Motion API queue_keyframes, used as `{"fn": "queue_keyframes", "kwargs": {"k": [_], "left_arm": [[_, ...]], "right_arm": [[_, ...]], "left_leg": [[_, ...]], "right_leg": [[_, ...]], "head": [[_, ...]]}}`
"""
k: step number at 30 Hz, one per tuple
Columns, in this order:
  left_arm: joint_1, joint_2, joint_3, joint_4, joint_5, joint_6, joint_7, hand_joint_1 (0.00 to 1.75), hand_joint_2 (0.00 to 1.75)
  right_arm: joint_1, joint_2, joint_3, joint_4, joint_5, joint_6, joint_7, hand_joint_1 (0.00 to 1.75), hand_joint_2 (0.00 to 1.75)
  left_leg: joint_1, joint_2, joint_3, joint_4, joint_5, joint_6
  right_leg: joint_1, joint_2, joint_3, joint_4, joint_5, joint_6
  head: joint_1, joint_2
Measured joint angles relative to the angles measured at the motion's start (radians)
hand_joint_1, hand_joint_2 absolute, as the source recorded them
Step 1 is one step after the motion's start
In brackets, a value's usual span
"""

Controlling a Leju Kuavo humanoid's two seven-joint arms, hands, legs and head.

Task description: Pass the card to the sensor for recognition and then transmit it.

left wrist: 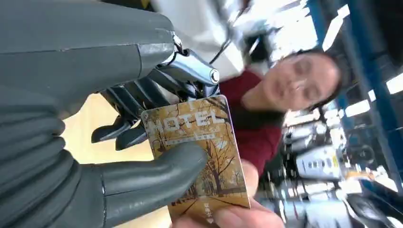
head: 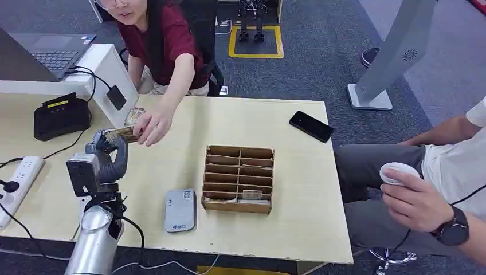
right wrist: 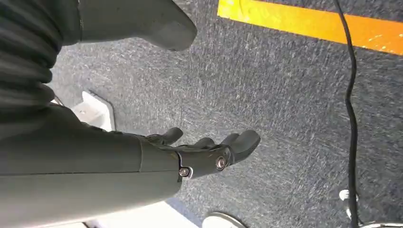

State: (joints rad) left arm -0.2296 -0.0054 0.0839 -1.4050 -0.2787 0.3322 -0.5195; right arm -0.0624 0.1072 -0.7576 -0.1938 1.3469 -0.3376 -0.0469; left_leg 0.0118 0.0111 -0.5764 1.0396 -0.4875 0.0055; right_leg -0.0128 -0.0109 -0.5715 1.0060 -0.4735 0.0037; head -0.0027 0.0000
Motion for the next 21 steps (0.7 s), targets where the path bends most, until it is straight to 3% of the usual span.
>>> {"fn": "queue_keyframes", "kwargs": {"k": [4,6,9,17,18,21], "left_arm": [[-0.091,0.026,0.000,0.087,-0.444,0.304,-0.027,1.75,1.75],[-0.130,0.028,0.028,0.124,-0.708,0.352,-0.053,1.75,1.75],[-0.182,0.006,0.105,0.165,-1.003,0.358,-0.073,1.75,1.75],[-0.230,-0.031,0.189,0.213,-1.076,0.359,-0.091,1.75,1.75],[-0.235,-0.037,0.196,0.218,-1.077,0.359,-0.091,0.00,1.75],[-0.243,-0.049,0.203,0.230,-1.076,0.359,-0.090,0.00,1.75]], "right_arm": [[-0.005,0.000,0.001,0.000,0.036,0.011,-0.006,0.00,1.75],[-0.008,0.000,0.002,0.000,0.045,0.015,-0.006,0.00,1.75],[-0.008,0.000,0.002,-0.002,0.058,0.019,0.000,0.00,1.75],[-0.008,0.001,0.002,-0.003,0.058,0.018,0.006,0.00,1.75],[-0.009,0.001,0.002,-0.003,0.058,0.019,0.008,0.00,1.75],[-0.008,0.001,0.002,-0.003,0.058,0.020,0.011,0.00,1.75]], "left_leg": [[0.000,0.000,0.000,0.000,0.001,0.000],[0.000,0.000,0.000,0.000,0.001,0.000],[0.000,0.000,0.000,0.000,0.002,0.001],[0.000,0.002,-0.002,0.000,0.002,0.001],[0.000,0.002,-0.002,0.000,0.002,0.001],[0.000,0.002,-0.002,0.000,0.002,0.001]], "right_leg": [[0.000,0.000,0.000,0.000,0.000,0.000],[0.000,0.000,0.000,0.000,0.000,0.000],[0.000,0.000,0.000,0.000,0.000,0.000],[0.000,0.002,-0.003,0.000,0.001,-0.001],[0.000,0.002,-0.003,0.000,0.001,-0.001],[0.000,0.002,-0.003,0.000,0.001,-0.001]], "head": [[0.000,0.000],[0.000,0.000],[0.000,0.000],[0.000,0.000],[0.000,0.000],[0.000,0.000]]}}
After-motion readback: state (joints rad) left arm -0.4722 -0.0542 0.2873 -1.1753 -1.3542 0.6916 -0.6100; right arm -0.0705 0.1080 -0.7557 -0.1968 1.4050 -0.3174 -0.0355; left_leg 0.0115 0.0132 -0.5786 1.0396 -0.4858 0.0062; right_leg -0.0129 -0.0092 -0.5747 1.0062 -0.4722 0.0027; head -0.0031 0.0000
